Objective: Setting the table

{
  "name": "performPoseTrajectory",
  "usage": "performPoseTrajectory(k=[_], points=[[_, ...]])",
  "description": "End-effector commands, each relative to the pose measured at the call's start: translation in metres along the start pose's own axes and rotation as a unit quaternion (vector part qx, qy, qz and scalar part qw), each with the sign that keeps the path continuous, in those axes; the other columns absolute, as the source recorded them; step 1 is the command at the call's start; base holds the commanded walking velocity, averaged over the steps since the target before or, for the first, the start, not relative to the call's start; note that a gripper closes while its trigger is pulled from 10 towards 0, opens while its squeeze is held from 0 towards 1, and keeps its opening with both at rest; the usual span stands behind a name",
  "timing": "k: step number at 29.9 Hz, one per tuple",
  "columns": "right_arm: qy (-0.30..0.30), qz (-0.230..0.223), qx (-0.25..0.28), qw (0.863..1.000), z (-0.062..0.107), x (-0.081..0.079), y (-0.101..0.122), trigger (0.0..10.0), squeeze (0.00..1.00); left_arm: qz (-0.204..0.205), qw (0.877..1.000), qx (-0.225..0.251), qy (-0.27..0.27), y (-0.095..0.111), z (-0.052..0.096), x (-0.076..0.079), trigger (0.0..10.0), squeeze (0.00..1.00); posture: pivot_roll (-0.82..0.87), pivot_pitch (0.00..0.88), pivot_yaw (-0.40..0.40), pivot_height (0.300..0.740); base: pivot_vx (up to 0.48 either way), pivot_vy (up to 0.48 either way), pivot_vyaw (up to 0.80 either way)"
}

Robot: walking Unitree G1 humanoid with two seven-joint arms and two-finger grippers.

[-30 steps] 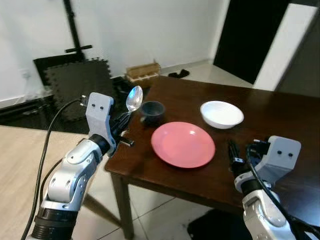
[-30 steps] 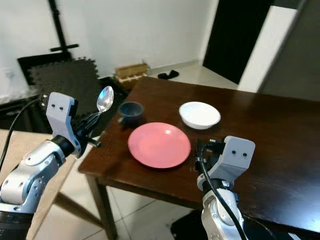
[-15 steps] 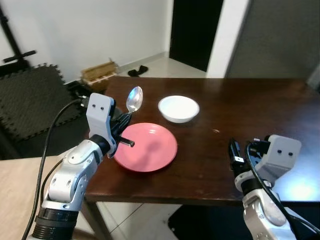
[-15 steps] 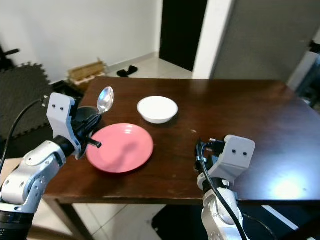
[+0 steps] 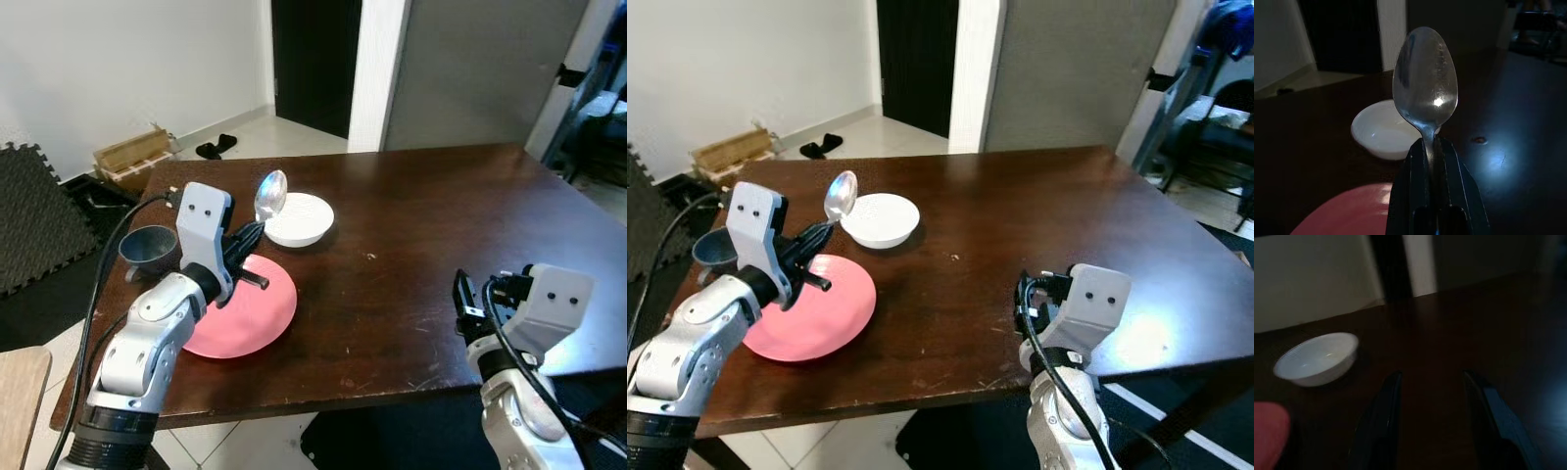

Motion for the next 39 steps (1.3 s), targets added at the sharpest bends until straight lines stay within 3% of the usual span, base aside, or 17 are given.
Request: performPoseTrajectory(k=[1,13,22,33,37,38,39], points=[[-0.005,0.002,-0.002,1.000,0.001,0.003,-0.001,10.0,0.00,-0.001,1.000,0.000,0.001,-0.001,0.000,0.001,10.0,0.00,-0.01,0.060,0.046,0.740,0.000,-0.334,0.00],[-0.007,0.004,-0.002,1.000,0.003,0.005,0.000,10.0,0.00,0.029,0.999,-0.004,0.014,-0.003,-0.002,-0.003,10.0,0.00,-0.02,0.064,0.046,0.740,0.000,0.081,0.00],[-0.007,0.005,-0.004,1.000,0.003,0.005,-0.001,10.0,0.00,0.028,0.999,-0.004,0.016,-0.004,-0.002,-0.004,10.0,0.00,-0.02,0.067,0.044,0.740,0.000,0.465,0.00],[-0.005,0.011,0.001,1.000,0.002,0.004,0.001,10.0,0.00,0.025,1.000,-0.004,0.002,0.000,-0.006,-0.003,10.0,0.00,-0.03,0.069,0.048,0.740,0.000,0.000,0.00],[0.042,0.076,0.014,0.996,-0.001,-0.005,0.013,10.0,0.00,0.037,0.997,-0.024,-0.058,0.004,-0.006,-0.007,10.0,0.00,-0.02,0.074,0.058,0.740,0.000,0.000,0.00],[0.056,0.099,0.021,0.993,-0.002,-0.008,0.018,10.0,0.00,0.022,0.995,-0.034,-0.092,0.002,-0.002,-0.005,10.0,0.00,-0.02,0.081,0.065,0.740,0.000,0.000,0.00],[0.056,0.099,0.021,0.993,-0.002,-0.008,0.018,10.0,0.00,0.022,0.995,-0.034,-0.092,0.002,-0.002,-0.005,10.0,0.00,-0.02,0.081,0.065,0.740,0.000,0.000,0.00]])
Point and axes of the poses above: a point about 5 cm out from each wrist's last joint towards the gripper, its own z axis pointing back from the gripper into the wrist, its own y axis along the axis of the wrist's last joint, x = y × z, the point moved 6 cm from there along -z, pointing out of the wrist towards the gripper, and after that the axes turned 7 degrees about -z, right-handed, at the moved point
